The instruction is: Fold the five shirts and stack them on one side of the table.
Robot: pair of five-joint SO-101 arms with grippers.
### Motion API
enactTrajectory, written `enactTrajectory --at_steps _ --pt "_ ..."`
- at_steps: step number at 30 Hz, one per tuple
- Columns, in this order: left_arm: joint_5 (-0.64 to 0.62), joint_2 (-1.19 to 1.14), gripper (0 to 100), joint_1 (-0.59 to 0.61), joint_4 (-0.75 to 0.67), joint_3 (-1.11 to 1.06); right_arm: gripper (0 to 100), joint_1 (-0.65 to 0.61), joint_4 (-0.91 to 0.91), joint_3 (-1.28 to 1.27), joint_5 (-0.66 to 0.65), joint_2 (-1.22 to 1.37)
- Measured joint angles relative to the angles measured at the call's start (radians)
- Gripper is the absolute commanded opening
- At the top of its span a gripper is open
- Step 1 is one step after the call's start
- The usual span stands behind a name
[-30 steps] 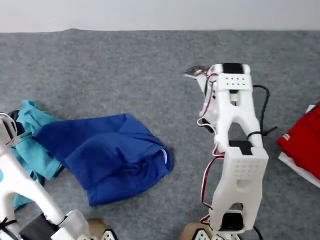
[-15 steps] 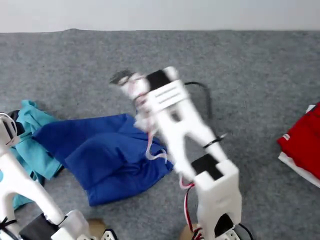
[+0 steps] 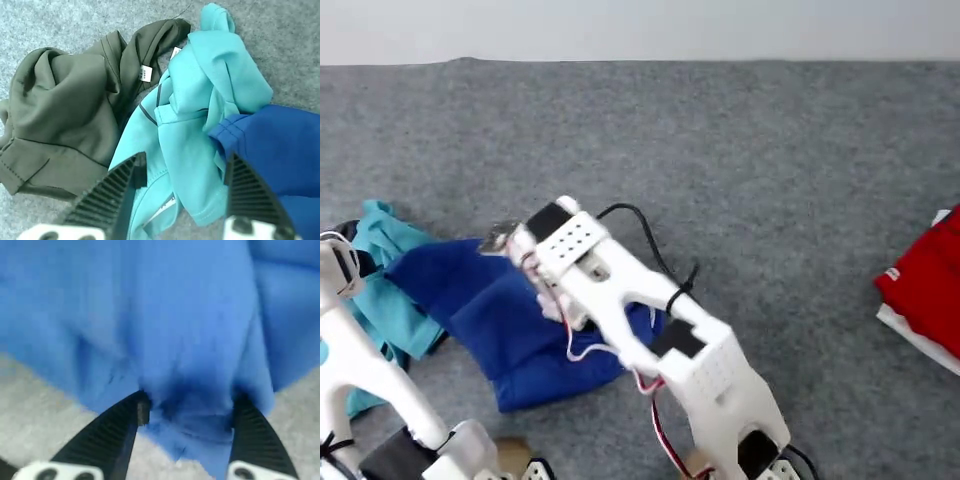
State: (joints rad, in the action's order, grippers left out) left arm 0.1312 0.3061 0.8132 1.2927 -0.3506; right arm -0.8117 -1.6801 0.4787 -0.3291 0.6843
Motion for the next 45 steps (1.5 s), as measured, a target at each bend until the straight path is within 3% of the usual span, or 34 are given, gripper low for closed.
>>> enactTrajectory --at_steps 5,6,14,25,31,39,45 --pt "0.0 0.0 25 0.0 0.0 0.0 1.4 0.1 0.051 0.0 -0.069 0.023" --pt "0.0 0.0 25 0.0 0.0 0.0 0.4 0.112 0.051 0.0 -0.097 0.023" --pt "0.0 0.0 25 0.0 -0.003 0.0 1.1 0.222 -0.071 0.061 -0.186 0.025" --pt "0.0 0.0 25 0.0 -0.003 0.0 1.0 0.578 -0.052 0.173 -0.342 0.025" --pt "0.0 0.0 25 -0.04 -0.003 0.0 2.0 0.747 0.028 0.18 -0.362 0.025" --pt "0.0 0.0 25 -0.058 -0.003 0.0 23.9 0.763 -0.074 0.293 -0.333 0.006" --pt "0.0 0.0 25 -0.058 -0.003 0.0 24.9 0.755 -0.074 0.315 -0.296 -0.153"
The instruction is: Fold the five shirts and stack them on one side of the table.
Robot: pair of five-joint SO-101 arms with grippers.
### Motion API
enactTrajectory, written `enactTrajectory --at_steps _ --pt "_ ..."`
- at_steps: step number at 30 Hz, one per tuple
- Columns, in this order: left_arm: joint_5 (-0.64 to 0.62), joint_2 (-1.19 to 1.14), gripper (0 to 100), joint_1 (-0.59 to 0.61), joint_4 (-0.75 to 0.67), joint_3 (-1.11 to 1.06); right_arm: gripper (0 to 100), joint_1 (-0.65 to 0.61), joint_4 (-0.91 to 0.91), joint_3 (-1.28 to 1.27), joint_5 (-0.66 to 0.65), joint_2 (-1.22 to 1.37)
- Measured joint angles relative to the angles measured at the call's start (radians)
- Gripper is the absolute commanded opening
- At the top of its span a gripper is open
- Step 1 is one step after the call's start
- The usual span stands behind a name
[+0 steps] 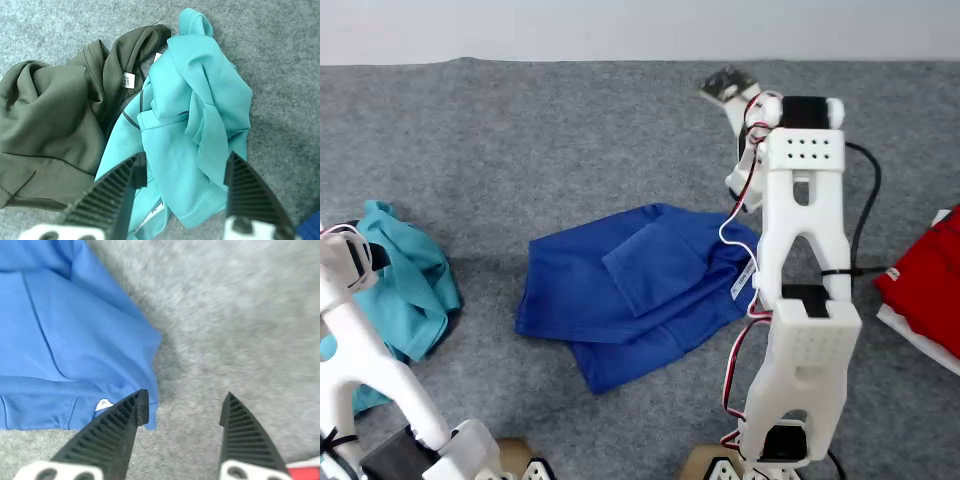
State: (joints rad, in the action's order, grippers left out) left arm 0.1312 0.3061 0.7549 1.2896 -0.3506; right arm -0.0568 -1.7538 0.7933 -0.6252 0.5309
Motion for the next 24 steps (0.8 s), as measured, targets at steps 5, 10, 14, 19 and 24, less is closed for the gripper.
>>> enactTrajectory --at_steps 5,10,14,19,24 --pt "0.0 0.0 25 0.002 0.0 0.0 24.9 -0.127 0.0 -0.153 0.002 -0.19" --pt "0.0 0.0 25 0.002 -0.003 -0.023 24.9 -0.281 0.0 -0.459 0.044 -0.391" --pt "0.0 0.0 25 0.002 -0.037 -0.064 25.1 -0.42 0.0 -0.654 0.123 -0.437" --pt "0.0 0.0 25 0.002 -0.064 -0.11 25.1 -0.539 0.075 -0.76 0.216 -0.405" --pt "0.0 0.0 25 0.002 -0.068 -0.114 25.1 -0.609 0.147 -0.752 0.328 -0.252"
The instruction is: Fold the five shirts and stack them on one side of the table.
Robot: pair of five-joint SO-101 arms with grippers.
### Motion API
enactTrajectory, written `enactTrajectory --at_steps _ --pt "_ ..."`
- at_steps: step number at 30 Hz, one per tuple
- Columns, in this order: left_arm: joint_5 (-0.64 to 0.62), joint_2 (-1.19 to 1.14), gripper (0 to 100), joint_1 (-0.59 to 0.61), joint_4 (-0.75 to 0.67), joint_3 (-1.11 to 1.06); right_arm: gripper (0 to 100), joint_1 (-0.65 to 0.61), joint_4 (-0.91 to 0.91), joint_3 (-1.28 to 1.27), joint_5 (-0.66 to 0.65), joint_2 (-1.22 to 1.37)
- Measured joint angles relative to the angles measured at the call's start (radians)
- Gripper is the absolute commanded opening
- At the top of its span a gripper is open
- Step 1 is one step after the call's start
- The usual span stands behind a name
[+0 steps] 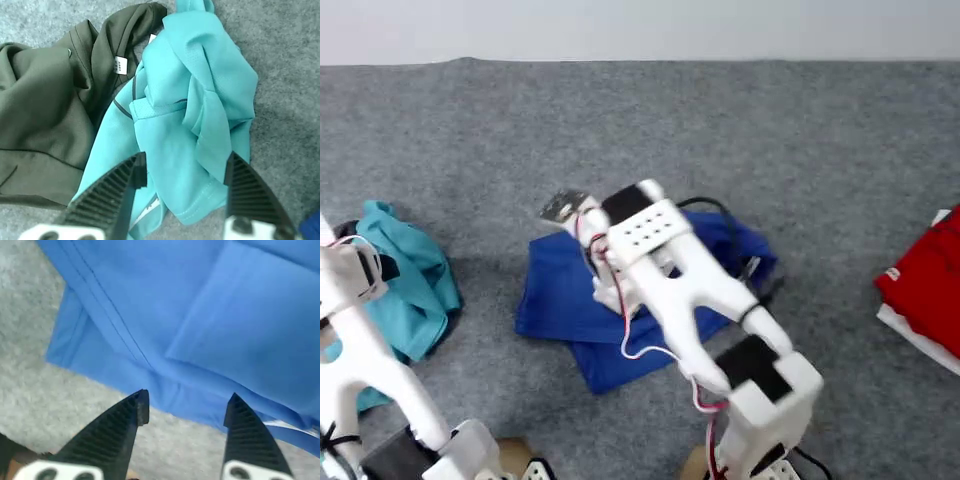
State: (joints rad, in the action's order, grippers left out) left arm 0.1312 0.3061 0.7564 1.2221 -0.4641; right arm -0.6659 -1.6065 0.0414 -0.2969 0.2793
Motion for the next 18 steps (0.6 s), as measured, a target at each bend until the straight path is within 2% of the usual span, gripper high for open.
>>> enactTrajectory --at_steps 6,18 --pt "0.0 0.0 25 0.0 0.0 0.0 25.1 -0.009 0.005 0.12 0.077 0.175" --pt "0.0 0.0 25 0.0 0.0 0.0 24.8 -0.009 0.009 0.229 0.078 0.338"
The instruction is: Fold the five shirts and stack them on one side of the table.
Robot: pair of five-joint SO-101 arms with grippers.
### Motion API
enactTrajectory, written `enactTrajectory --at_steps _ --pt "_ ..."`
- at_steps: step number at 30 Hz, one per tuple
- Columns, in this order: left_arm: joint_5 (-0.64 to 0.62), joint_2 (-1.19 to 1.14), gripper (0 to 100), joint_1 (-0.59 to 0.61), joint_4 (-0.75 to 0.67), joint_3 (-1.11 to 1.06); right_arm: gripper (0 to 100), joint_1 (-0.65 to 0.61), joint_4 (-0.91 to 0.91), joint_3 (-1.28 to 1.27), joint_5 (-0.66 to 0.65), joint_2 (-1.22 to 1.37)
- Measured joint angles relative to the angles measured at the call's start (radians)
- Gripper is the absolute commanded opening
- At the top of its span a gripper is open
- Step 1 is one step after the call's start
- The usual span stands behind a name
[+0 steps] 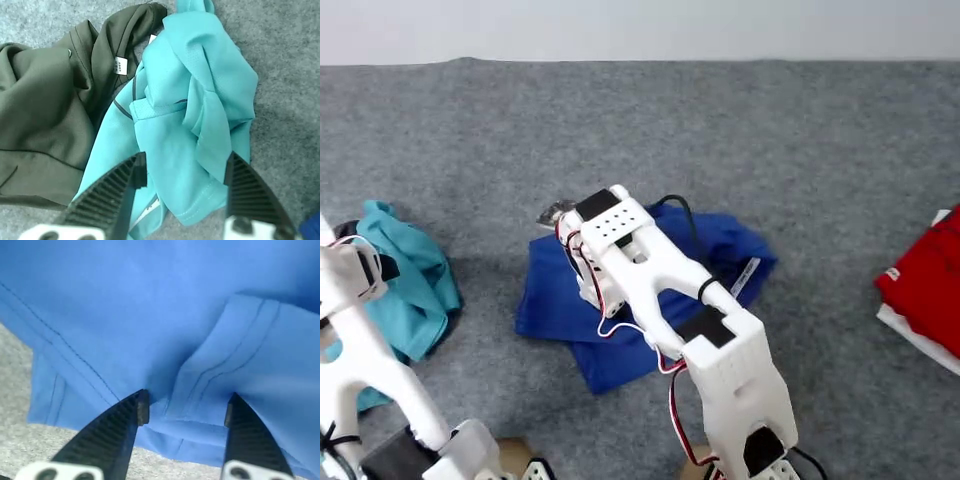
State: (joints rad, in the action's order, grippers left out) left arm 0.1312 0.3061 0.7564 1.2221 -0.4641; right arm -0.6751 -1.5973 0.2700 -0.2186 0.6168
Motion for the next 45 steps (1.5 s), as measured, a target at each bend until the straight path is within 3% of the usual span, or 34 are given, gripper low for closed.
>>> enactTrajectory --at_steps 4,14,21,29,36,42,45 --pt "0.0 0.0 25 0.0 0.0 0.0 23.6 0.014 0.0 0.005 0.0 0.02" --pt "0.0 0.0 25 0.0 0.0 0.0 1.1 0.138 -0.003 0.029 -0.066 0.028" --pt "0.0 0.0 25 0.0 0.0 0.0 1.0 0.16 -0.046 0.058 -0.074 0.031" --pt "0.0 0.0 25 -0.014 0.0 0.0 1.1 0.222 -0.153 0.285 -0.143 0.029" --pt "0.002 0.0 25 -0.158 0.043 0.009 1.0 0.319 -0.155 0.298 -0.207 -0.1" --pt "0.002 0.0 15 -0.354 0.063 0.018 1.0 0.381 -0.155 0.284 -0.21 -0.207" --pt "0.068 0.0 14 -0.456 0.063 -0.014 1.0 0.376 -0.157 0.226 -0.21 -0.252"
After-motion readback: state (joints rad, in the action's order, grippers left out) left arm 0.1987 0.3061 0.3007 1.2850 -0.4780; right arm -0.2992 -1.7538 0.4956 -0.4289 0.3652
